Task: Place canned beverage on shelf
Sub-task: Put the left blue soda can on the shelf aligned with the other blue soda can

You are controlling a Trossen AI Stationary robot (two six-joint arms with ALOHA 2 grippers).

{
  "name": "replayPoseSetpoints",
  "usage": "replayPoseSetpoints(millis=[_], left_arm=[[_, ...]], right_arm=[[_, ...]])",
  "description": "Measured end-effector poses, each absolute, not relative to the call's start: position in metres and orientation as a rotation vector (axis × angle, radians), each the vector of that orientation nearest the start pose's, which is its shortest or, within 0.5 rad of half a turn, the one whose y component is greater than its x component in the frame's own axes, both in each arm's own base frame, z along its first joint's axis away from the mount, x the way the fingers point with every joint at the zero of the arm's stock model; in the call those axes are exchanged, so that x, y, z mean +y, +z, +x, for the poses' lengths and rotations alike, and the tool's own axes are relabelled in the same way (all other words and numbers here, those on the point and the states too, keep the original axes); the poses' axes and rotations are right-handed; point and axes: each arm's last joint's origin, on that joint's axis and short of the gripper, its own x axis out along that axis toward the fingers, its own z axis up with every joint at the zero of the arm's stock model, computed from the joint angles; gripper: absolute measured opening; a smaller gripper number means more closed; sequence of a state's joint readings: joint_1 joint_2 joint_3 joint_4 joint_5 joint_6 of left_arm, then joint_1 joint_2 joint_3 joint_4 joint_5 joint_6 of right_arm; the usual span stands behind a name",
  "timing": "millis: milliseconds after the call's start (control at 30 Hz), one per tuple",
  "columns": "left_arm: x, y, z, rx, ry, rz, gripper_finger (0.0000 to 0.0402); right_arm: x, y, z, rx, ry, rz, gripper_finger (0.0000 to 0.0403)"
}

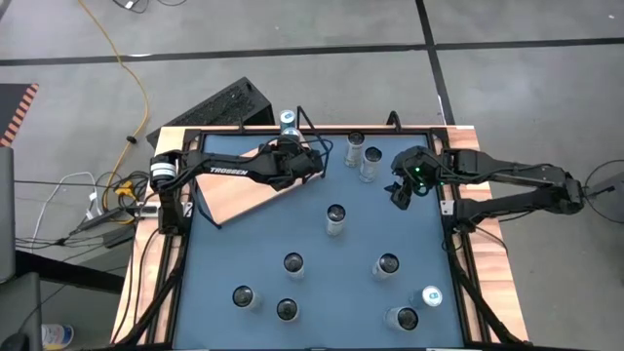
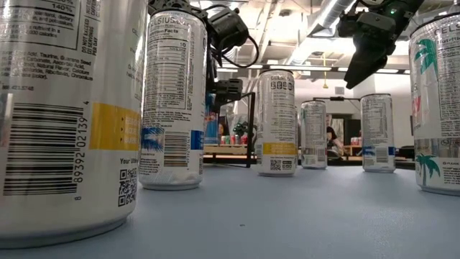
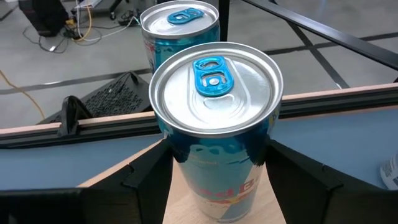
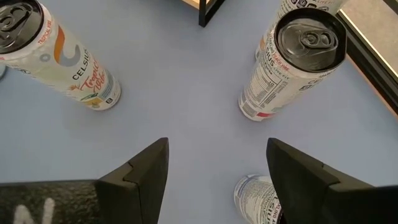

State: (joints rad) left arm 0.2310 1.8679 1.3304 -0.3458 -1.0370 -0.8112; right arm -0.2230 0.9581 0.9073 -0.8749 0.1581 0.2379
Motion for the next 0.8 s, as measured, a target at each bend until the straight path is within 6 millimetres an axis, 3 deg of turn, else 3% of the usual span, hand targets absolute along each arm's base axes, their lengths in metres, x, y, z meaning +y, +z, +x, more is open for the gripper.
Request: replayPoseSetpoints(millis=[333,633,800], left_arm=[[0.1137,0.2184,0.3747,0.351,1.417,-0.266,0.0225],[0.1138,0.2198,0.3745,0.323,1.426,-0.288,0.0301],[0.1132,0.2198,0.3748,0.322,1.422,-0.291,0.0315]], right_arm=[[-0.0428,0.2899,0.1686,0.885,-0.461,0.248,0.0255],[-0.0428,0.2899,0.1686,0.885,-0.461,0.249,0.0255],[-0.0428,0.29,0.1685,0.885,-0.461,0.249,0.0255]])
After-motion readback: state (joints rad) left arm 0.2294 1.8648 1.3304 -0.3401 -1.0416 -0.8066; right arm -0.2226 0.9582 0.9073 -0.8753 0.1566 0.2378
